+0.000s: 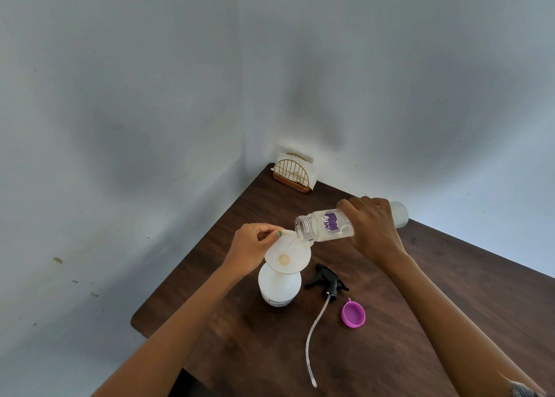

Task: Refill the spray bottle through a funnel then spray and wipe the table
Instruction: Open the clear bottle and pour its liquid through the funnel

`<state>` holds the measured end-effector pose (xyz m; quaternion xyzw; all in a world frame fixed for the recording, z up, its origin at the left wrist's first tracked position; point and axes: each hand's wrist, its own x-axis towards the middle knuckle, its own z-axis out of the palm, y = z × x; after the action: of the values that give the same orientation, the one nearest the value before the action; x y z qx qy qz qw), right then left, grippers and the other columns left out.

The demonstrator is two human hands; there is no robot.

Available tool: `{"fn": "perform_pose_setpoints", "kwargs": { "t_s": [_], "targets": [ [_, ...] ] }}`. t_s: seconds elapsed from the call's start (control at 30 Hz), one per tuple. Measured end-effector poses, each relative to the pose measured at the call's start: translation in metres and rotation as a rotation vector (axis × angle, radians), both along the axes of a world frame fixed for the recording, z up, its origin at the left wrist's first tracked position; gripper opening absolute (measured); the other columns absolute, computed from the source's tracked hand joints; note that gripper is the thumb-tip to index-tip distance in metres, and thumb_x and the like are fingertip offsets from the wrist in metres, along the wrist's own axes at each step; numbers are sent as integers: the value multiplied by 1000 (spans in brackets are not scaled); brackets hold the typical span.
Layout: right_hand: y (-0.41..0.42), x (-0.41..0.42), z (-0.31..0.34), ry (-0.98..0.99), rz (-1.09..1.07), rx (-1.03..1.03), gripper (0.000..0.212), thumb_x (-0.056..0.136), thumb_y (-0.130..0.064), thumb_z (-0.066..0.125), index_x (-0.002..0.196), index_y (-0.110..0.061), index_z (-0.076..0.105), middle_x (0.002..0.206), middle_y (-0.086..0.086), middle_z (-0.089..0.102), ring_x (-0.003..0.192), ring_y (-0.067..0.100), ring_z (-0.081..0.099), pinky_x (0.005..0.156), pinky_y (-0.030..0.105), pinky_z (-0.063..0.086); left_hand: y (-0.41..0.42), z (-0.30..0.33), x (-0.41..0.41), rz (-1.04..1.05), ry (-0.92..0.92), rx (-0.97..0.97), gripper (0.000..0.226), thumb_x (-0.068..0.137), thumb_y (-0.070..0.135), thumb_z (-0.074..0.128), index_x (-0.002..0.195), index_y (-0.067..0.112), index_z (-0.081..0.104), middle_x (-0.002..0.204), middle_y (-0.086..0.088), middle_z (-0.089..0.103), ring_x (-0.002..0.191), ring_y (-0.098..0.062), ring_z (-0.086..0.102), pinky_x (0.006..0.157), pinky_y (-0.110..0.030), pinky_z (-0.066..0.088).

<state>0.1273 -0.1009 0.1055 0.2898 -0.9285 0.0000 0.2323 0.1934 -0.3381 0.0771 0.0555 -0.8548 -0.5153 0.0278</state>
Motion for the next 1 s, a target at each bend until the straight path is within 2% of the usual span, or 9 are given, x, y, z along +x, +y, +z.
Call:
{"fn": "perform_pose_setpoints", "kwargs": {
  "t_s": [0.37,1.0],
  "targets": [
    [5,-5,0,-1,-11,7,69,40,-24,95,96,-18,57,88,6,70,76,27,67,75,47,50,6,0,-5,-1,6,-8,25,87,26,61,109,18,68,109,3,69,81,-1,58,69,-5,45],
    [2,-4,6,26,-4,1,68,36,-18,96,95,-15,61,85,7,70,73,28,67,72,46,50,5,-3,-7,-2,3,-12,25,87,26,61,110,18,68,110,1,69,88,-6,60,72,-8,46]
  ]
}}
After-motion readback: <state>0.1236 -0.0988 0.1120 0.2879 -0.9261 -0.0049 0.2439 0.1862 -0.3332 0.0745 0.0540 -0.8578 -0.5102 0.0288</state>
